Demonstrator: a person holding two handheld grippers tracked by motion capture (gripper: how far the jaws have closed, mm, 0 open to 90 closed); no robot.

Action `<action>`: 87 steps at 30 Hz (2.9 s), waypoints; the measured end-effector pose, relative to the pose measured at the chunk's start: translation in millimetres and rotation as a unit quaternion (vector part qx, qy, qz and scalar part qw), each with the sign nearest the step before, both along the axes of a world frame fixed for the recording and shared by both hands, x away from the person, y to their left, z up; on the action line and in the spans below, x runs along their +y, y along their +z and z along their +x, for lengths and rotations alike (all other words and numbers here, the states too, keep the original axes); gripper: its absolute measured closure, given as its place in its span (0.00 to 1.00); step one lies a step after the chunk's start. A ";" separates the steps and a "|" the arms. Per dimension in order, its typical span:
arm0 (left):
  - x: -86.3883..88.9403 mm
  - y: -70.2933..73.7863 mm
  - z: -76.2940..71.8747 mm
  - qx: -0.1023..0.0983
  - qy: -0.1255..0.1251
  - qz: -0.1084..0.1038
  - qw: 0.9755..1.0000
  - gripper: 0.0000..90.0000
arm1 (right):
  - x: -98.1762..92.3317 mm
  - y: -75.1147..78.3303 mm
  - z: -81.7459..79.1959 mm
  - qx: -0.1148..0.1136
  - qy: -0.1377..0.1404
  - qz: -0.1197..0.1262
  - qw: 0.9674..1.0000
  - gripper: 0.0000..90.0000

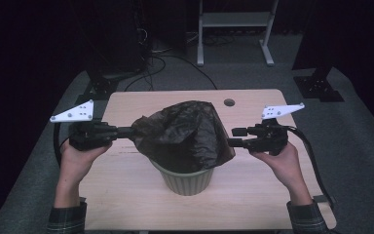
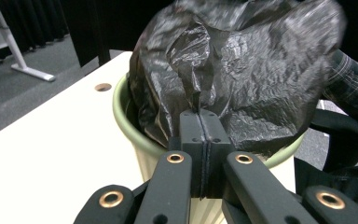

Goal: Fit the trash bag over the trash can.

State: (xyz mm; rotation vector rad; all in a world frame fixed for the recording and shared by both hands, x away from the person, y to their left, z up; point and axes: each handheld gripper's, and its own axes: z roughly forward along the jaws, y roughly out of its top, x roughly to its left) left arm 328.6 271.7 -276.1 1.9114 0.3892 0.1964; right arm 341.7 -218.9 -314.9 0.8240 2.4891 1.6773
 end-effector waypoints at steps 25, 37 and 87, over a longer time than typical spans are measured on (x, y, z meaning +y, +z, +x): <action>11.6 -41.8 12.5 0.037 0.014 -0.034 0.999 1.00 | -59.0 15.6 -8.3 -0.064 -0.064 -0.015 0.996 1.00; 14.1 -32.6 14.0 0.020 0.050 -0.046 0.997 0.65 | -66.2 12.3 -10.2 -0.066 -0.066 -0.008 0.996 0.78; -63.9 -12.2 28.7 0.057 0.031 -0.007 0.998 0.26 | 0.9 7.2 -8.8 -0.091 -0.005 0.000 0.996 0.47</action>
